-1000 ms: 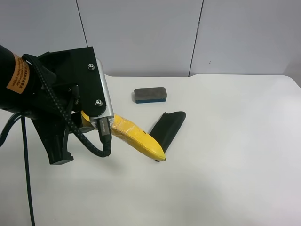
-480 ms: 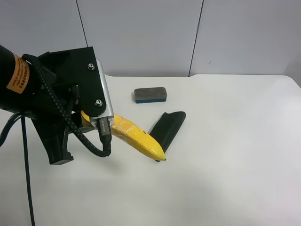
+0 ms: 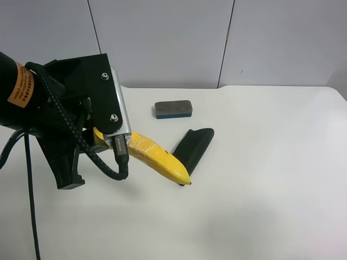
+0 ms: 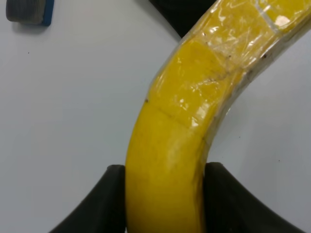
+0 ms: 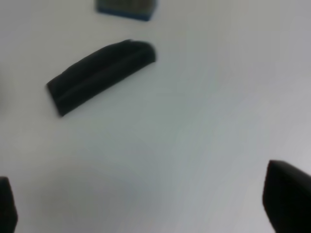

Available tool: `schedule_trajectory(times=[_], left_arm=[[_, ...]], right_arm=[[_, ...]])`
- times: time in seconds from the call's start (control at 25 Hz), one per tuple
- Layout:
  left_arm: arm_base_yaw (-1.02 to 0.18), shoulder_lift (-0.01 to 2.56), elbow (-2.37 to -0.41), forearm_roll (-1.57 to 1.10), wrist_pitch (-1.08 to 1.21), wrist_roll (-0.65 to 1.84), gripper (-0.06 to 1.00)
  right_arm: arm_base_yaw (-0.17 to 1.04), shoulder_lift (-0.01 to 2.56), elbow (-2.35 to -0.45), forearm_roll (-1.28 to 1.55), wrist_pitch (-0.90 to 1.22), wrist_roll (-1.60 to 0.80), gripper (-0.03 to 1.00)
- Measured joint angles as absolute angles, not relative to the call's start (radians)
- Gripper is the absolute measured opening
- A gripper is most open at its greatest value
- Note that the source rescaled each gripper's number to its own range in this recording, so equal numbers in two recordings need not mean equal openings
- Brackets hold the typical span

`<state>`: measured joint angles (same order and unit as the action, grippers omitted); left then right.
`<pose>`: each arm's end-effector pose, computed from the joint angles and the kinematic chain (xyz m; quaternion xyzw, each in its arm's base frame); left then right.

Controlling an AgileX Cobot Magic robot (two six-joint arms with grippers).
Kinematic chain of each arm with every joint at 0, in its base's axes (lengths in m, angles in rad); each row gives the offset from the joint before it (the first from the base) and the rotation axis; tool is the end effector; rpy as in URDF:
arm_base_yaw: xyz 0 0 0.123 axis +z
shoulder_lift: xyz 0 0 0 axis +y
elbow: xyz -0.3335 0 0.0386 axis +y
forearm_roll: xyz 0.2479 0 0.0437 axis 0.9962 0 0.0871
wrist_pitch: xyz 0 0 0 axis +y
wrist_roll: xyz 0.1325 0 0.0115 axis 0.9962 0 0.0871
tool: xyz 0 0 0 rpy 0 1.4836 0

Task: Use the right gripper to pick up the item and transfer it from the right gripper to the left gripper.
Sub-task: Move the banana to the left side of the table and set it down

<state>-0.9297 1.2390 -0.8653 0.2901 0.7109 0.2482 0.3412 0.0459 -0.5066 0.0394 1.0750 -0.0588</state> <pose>0.1681 -0.1837 0.2928 0.5924 0.7457 0.0209 0.3043 -0.0146 -0.0003 0.2593 -0.1727 0.8494 0.0896 0.4907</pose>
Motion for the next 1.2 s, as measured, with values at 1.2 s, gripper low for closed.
schedule_trajectory(times=[1.2], left_arm=[[-0.439,1.382,-0.865,0.227,0.522,0.154,0.03]], right_arm=[[0.167,-0.002,-0.504,0.039,1.074,-0.058,1.0]])
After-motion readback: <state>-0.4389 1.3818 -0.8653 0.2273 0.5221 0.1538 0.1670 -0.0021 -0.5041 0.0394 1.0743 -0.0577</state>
